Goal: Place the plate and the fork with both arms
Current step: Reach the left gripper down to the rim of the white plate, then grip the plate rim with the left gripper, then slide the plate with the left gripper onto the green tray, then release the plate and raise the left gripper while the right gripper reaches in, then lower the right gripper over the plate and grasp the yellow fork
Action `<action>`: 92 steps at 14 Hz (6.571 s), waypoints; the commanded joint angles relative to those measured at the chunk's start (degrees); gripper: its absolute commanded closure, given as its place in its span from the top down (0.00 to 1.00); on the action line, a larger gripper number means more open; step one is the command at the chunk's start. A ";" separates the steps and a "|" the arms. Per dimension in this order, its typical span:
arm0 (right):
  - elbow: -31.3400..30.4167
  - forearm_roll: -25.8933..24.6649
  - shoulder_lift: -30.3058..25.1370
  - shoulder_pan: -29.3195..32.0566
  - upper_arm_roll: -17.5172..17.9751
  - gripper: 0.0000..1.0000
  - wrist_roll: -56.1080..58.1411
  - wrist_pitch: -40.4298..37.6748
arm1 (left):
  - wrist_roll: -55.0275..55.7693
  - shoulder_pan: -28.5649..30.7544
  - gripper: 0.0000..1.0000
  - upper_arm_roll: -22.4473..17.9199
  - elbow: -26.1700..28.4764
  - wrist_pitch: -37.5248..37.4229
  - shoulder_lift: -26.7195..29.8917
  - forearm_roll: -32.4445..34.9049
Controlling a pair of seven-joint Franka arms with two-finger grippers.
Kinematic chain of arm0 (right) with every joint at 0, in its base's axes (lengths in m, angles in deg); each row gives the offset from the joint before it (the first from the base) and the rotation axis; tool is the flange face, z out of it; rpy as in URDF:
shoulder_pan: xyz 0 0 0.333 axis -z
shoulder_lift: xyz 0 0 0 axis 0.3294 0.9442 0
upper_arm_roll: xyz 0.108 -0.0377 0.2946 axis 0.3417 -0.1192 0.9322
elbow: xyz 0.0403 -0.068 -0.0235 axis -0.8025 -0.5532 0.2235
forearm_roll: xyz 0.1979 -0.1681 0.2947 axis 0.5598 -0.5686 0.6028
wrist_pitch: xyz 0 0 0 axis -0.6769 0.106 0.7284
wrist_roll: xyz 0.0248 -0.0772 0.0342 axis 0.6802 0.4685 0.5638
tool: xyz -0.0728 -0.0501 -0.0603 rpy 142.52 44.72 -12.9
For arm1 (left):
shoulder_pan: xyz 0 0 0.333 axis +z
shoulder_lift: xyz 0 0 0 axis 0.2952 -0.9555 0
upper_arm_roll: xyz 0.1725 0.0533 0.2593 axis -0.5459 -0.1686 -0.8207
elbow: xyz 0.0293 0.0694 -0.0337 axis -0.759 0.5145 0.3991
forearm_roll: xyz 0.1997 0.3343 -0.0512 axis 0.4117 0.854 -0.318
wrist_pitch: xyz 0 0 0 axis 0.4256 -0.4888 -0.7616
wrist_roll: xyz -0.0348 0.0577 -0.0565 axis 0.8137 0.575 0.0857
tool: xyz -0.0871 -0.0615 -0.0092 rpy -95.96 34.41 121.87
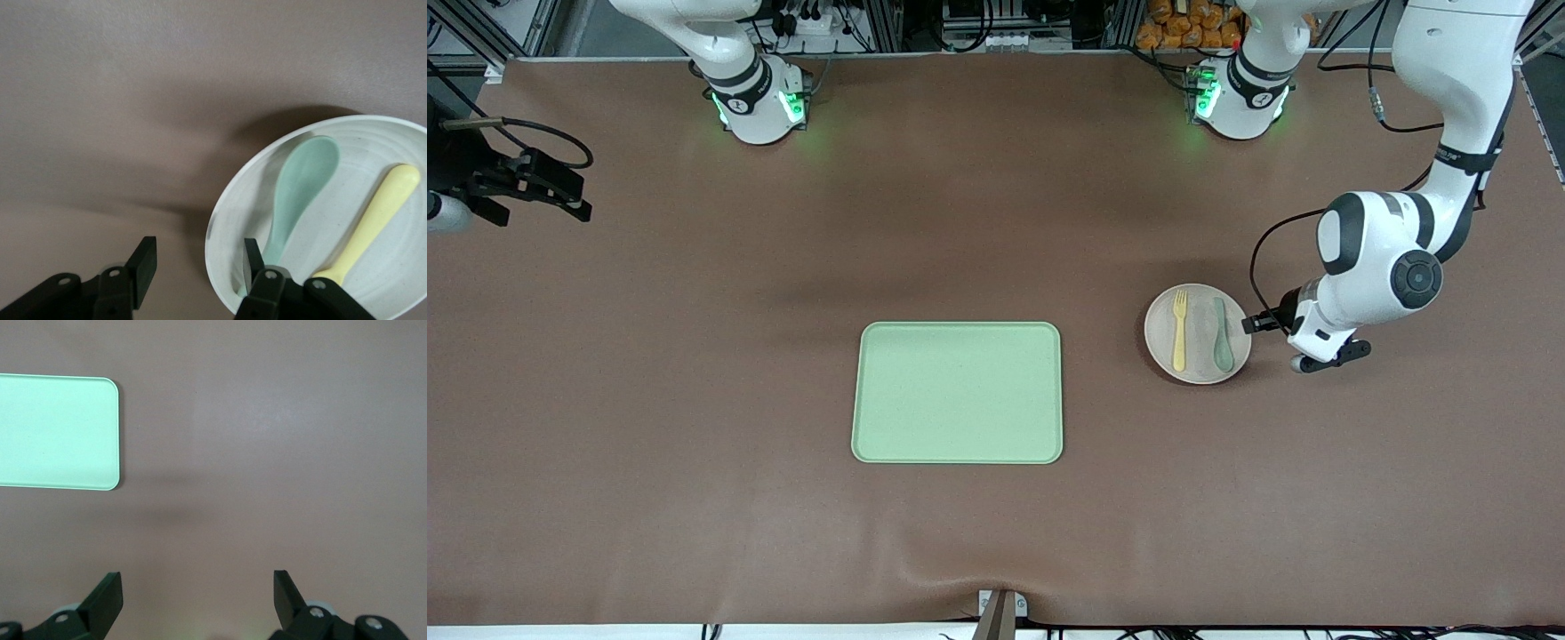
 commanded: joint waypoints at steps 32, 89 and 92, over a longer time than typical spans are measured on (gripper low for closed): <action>-0.07 0.62 -0.33 1.35 0.72 1.00 0.91 -0.24 | -1.19 -6.51 0.00 13.45 -25.60 -7.58 -9.47 -4.20; 13.91 -0.96 50.20 -28.80 0.90 1.00 -23.79 43.62 | -5.39 4.54 1.00 4.23 -38.11 -45.03 20.13 8.20; 14.96 -0.96 50.99 -30.55 0.90 0.94 -28.35 43.45 | -8.20 0.79 1.00 -0.67 -37.40 -45.20 20.66 8.20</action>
